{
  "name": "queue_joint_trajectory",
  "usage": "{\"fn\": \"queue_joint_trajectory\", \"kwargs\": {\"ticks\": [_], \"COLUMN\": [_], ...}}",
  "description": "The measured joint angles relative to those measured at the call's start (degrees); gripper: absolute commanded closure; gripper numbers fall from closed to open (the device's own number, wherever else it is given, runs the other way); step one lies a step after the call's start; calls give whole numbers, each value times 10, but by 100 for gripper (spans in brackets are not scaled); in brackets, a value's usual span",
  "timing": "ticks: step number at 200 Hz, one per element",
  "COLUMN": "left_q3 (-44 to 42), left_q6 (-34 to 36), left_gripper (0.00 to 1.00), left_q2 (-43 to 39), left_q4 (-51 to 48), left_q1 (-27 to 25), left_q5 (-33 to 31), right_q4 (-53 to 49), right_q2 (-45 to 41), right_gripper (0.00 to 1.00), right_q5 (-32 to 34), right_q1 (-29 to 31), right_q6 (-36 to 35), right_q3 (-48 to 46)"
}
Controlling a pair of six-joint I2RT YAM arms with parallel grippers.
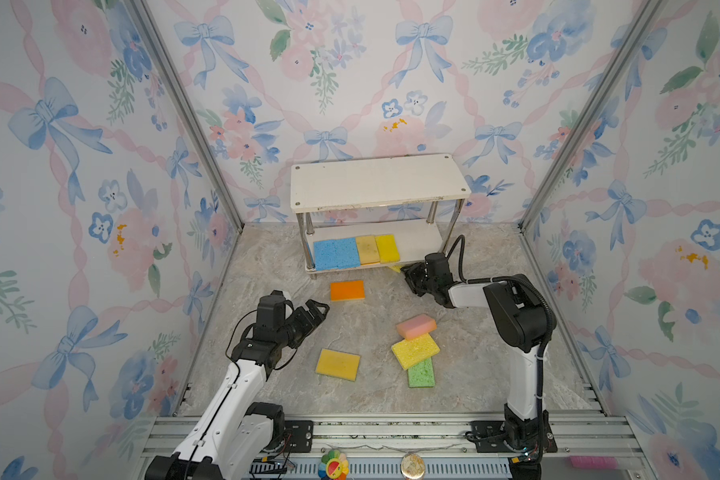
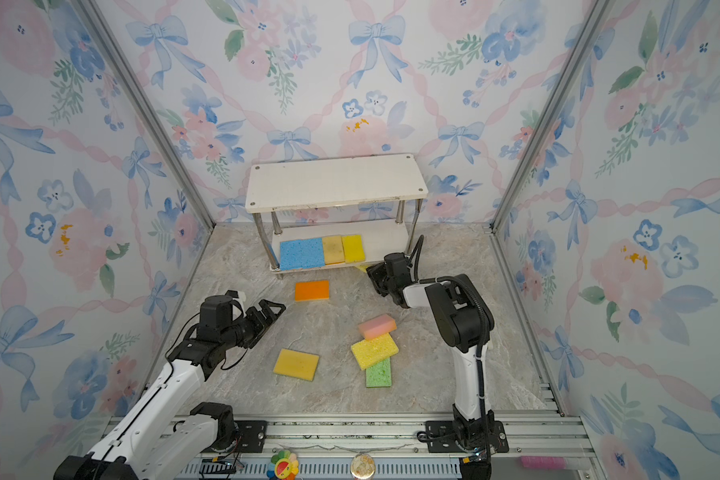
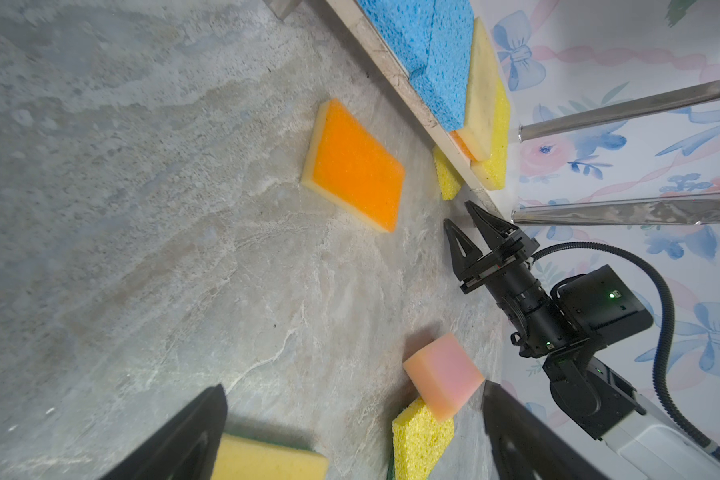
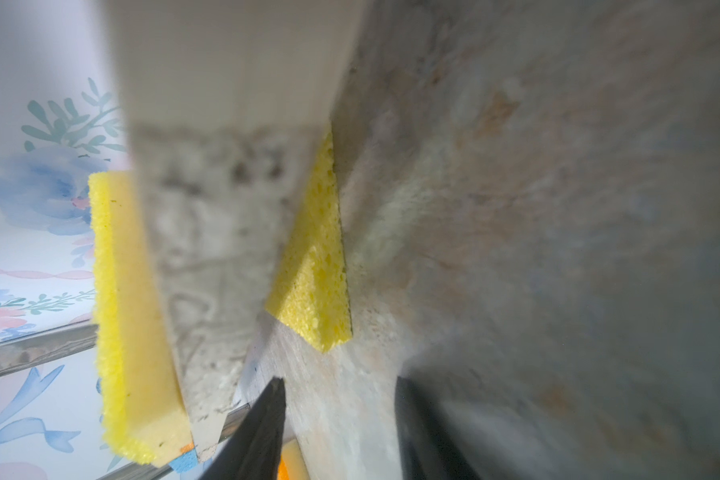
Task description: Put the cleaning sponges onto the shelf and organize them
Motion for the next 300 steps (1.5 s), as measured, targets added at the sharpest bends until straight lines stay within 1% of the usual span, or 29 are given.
{"fn": "queue_joint_trajectory", "kwargs": {"ticks": [38, 56, 76, 90, 93, 97, 107, 112, 115, 122, 125, 129, 131, 136, 138, 140, 155, 182, 198, 222, 257, 300], "left_q3": [0, 0, -1, -5, -7, -8, -11, -12, -12, -13, -13, -13, -13, -14, -14, -14, -18, -36, -45, -51, -51, -56], "left_q6": [4, 6, 9, 10, 10, 10, 10, 10, 10, 11, 11, 11, 12, 13, 13, 14, 15, 15, 14, 14, 13, 8], "left_gripper": [2, 2, 2, 2, 2, 2, 2, 2, 2, 2, 2, 2, 2, 2, 2, 2, 2, 2, 2, 2, 2, 2], "left_q2": [0, 0, 0, 0, 0, 0, 0, 0, 0, 0, 0, 0, 0, 0, 0, 0, 0, -7, -15, -23, -34, -53], "left_q4": [0, 0, 1, 4, 4, 4, 4, 4, 4, 4, 4, 4, 4, 4, 4, 4, 5, 4, 4, 4, 4, 4], "left_q1": [0, 0, 0, -2, -3, -4, -7, -8, -8, -8, -8, -8, -8, -8, -8, -8, -8, -8, -8, -8, -8, -8], "left_q5": [0, 0, 0, 0, -1, 0, 0, 0, 0, -1, 0, -1, -1, -1, -1, -1, -1, 0, 0, 1, 7, 15], "right_q4": [2, 1, -16, -39, -45, -52, -63, -67, -67, -66, -64, -60, -58, -53, -52, -51, -55, -71, -76, -88, -88, -91], "right_q2": [7, 7, -1, -23, -30, -37, -54, -62, -66, -73, -76, -79, -80, -83, -83, -83, -83, -83, -83, -80, -62, -38], "right_gripper": [56, 58, 59, 60, 61, 66, 89, 97, 100, 100, 97, 88, 81, 70, 69, 66, 58, 51, 50, 49, 48, 46], "right_q5": [4, 7, 14, 24, 26, 28, 32, 34, 35, 37, 38, 38, 38, 38, 38, 38, 44, 79, 111, 142, 189, 214], "right_q1": [0, 2, 5, 9, 10, 10, 13, 13, 14, 14, 14, 14, 14, 14, 14, 14, 16, 38, 61, 85, 94, 94], "right_q6": [0, -5, -39, -80, -92, -104, -141, -161, -170, -191, -200, -212, -216, -231, -235, -243, -301, -413, -473, -533, -572, -577], "right_q3": [7, 7, 6, -10, -16, -22, -37, -43, -46, -52, -54, -58, -60, -64, -64, -64, -63, -47, -43, -38, -30, -21]}}
